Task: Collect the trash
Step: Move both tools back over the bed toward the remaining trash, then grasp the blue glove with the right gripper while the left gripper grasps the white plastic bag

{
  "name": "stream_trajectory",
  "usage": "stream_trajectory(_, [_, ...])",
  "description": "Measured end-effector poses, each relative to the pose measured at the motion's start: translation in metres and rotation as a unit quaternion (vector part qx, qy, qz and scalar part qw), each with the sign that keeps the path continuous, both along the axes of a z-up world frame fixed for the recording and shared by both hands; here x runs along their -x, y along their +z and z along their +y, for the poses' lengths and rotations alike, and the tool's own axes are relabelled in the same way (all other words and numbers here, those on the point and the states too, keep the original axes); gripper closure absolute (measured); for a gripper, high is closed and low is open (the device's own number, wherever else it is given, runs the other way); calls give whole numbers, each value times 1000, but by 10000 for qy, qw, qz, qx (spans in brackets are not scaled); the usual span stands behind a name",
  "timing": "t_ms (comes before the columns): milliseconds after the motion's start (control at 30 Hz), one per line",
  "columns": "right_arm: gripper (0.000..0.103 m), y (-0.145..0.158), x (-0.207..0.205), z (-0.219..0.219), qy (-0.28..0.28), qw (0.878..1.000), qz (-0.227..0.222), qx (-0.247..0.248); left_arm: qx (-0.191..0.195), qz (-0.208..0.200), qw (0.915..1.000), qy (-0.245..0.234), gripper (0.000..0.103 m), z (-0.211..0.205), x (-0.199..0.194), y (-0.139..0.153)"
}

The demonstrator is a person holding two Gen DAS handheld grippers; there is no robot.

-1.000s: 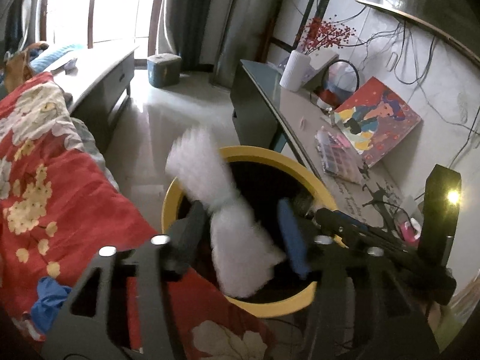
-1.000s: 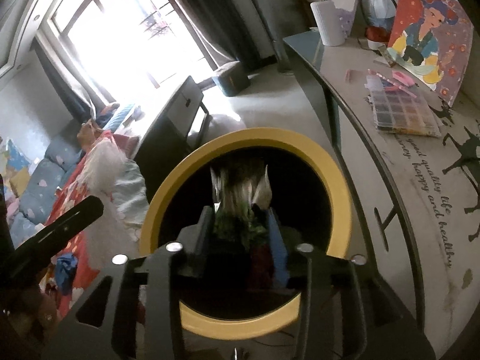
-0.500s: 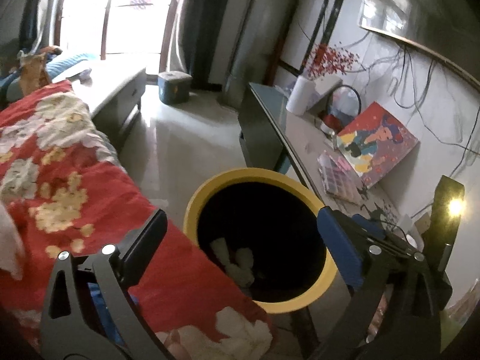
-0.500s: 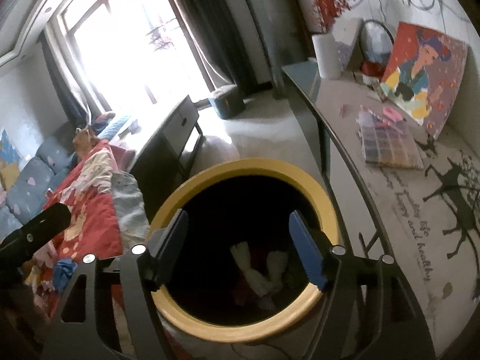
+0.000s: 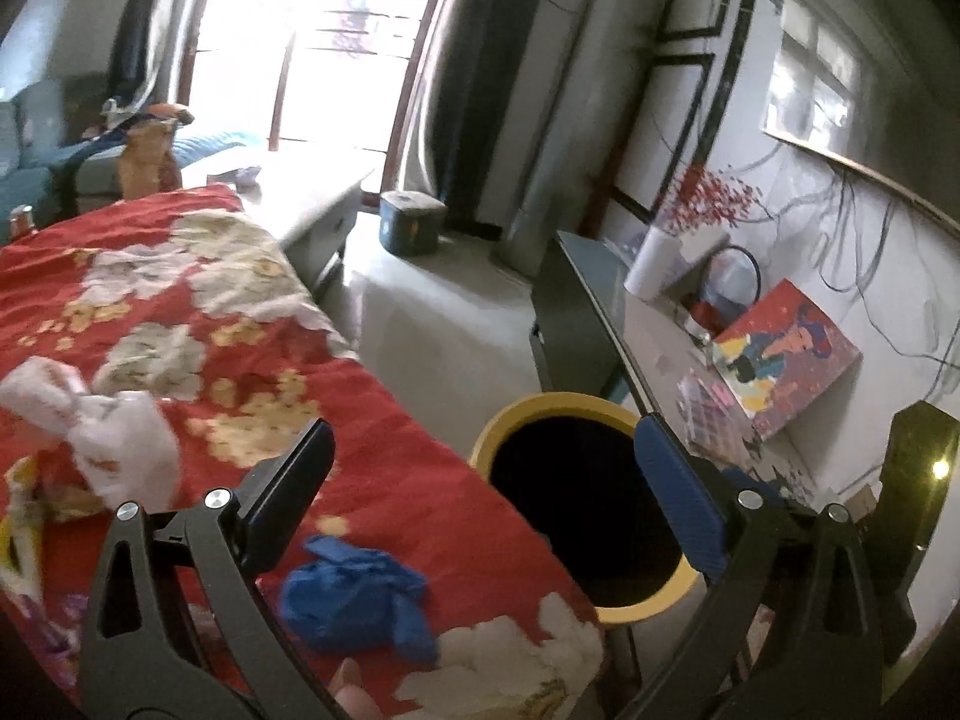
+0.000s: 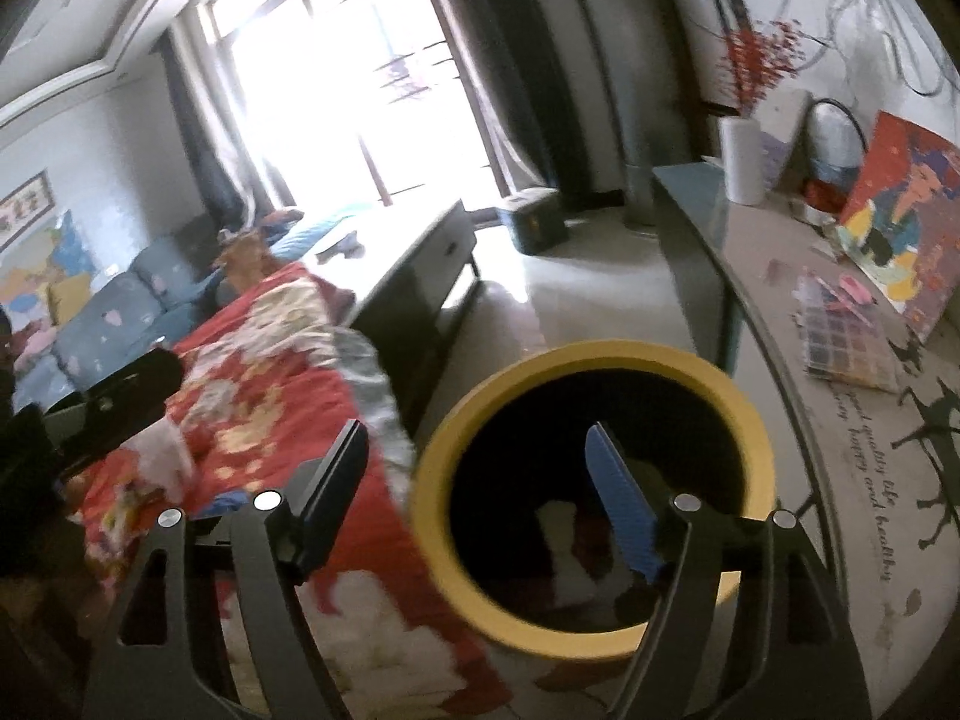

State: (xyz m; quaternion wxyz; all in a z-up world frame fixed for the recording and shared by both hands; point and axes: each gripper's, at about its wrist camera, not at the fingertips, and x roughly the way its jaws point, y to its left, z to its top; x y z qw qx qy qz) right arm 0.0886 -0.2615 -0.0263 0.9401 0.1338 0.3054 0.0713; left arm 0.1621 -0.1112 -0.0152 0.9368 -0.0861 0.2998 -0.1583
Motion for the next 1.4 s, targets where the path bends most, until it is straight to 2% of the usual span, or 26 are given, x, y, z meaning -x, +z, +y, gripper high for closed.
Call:
stream_trajectory(467, [28,12,11,72,786,9965,-83,260,87,-120,9980,621,11,63,23,1])
stream_trajectory(900, [28,13,20,115,1310,9903,-104,442,139,-145,9937,1106,11,108,38,2])
stream_trajectory(1400, [28,12,22,164,1891,9791,-111,736,188,51,9858,1667,11,164,46,-6])
